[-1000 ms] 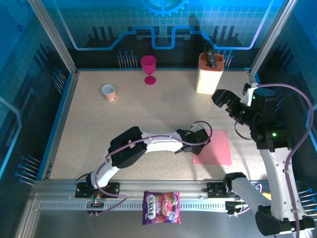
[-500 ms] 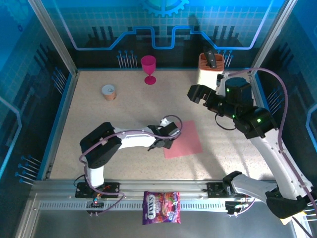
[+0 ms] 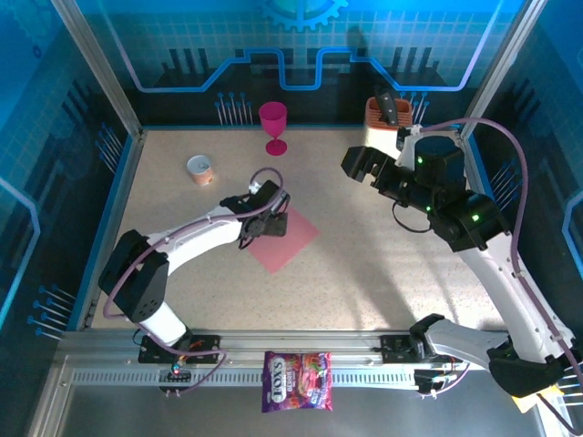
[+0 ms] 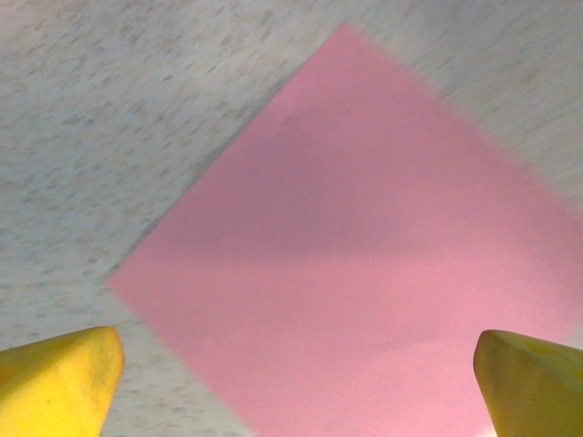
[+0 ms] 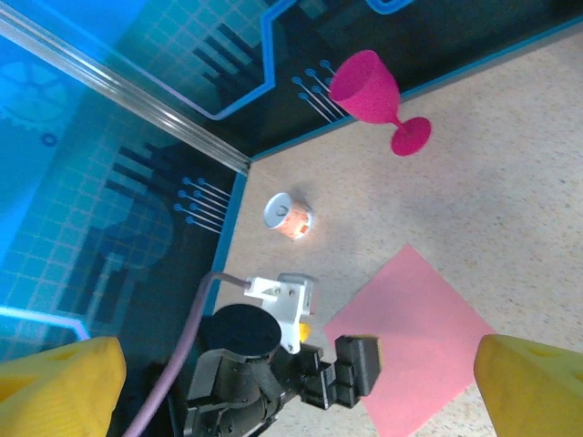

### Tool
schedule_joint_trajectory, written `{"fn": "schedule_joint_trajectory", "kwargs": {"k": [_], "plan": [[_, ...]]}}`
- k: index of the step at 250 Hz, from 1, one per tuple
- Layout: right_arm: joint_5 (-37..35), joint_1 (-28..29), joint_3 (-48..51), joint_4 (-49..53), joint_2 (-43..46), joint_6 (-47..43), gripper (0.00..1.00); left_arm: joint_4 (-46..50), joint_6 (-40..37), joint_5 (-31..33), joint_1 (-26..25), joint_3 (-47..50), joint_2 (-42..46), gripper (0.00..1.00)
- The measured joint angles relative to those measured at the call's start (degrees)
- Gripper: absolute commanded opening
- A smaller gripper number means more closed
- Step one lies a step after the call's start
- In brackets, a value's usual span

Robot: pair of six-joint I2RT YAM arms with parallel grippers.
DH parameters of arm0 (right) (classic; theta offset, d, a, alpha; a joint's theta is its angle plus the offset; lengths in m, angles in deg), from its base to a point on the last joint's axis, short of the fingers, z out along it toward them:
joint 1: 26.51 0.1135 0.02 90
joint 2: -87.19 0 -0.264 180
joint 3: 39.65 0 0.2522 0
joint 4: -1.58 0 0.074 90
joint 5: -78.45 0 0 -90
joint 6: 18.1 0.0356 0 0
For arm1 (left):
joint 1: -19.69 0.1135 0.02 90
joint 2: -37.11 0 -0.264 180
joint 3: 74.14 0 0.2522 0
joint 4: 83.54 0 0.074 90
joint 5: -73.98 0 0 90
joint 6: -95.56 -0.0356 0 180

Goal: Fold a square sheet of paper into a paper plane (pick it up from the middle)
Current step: Move the square sheet of paper to the center of the table.

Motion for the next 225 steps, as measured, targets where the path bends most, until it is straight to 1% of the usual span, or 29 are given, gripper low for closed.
{"fn": "schedule_joint_trajectory", "kwargs": {"k": [29,55,94,135,159,174,199,225], "plan": [[1.4,0.0,0.0,-1.5,1.2,0.3,0.99,1.7,6.3,-3.4,0.0,-6.1,-2.2,1.0],[2.6,-0.1,0.0,-3.2,2.6,0.5,0.99,3.1,8.9,-4.5,0.0,-8.6,-6.6,1.0],[5.9,-1.1,1.5,-6.9,4.9,2.2,0.99,5.7,8.6,-4.8,0.1,-8.8,-11.1,1.0],[9.6,-1.2,4.9,-11.3,6.1,4.7,0.99,7.4,7.8,-5.0,1.9,-8.9,-11.5,1.0],[10.6,-0.7,5.5,-12.0,5.4,5.3,0.99,7.5,8.6,-6.4,3.3,-8.9,-11.5,1.0],[10.6,0.0,5.4,-11.8,4.7,5.0,0.99,7.5,10.4,-7.5,3.8,-8.9,-11.6,1.0],[10.0,0.4,6.7,-11.0,4.8,3.8,0.99,7.4,15.6,-9.6,3.5,-8.9,-11.6,1.0],[8.8,0.3,11.8,-10.6,6.9,2.1,0.99,8.6,22.4,-10.2,2.6,-9.4,-11.8,1.0]]}}
